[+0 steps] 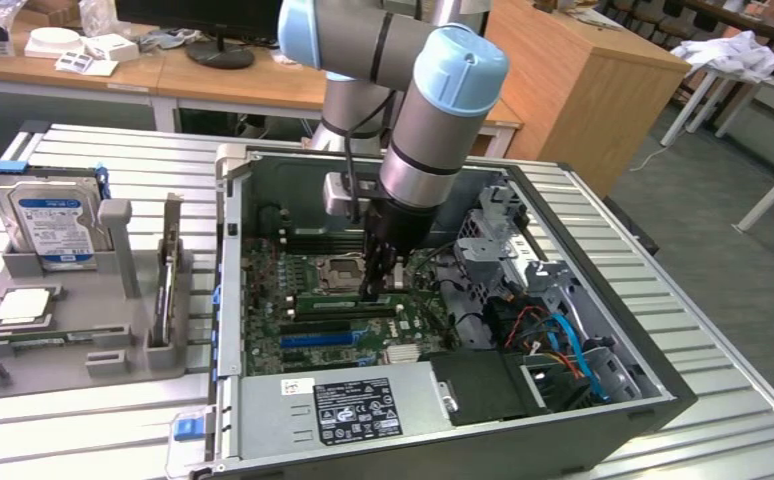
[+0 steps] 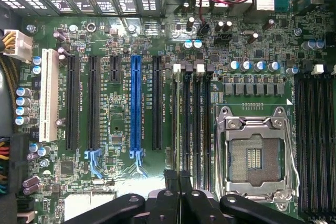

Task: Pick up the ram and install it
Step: 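Insert the ram into the slot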

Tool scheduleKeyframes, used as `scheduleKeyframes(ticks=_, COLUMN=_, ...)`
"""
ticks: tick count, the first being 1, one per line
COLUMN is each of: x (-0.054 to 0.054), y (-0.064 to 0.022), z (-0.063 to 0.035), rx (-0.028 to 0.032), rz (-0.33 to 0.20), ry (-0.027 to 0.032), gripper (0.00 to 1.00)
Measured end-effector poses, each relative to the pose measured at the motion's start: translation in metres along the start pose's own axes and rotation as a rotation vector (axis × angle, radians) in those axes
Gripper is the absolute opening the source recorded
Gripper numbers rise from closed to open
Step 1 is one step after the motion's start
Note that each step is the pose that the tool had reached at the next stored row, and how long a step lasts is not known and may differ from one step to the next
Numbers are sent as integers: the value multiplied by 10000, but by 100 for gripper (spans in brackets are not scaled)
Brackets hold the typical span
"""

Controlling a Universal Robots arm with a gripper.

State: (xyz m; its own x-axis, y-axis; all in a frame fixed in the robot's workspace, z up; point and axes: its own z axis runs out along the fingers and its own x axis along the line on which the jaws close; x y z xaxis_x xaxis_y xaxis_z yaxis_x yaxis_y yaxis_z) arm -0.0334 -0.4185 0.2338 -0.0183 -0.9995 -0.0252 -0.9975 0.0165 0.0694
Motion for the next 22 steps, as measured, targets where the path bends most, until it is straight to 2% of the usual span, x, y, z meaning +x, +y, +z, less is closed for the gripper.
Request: scheduleKeyframes(ticks=22, x=-1, y=-4, z=16, rx=0, rz=0, ry=0, gripper=12)
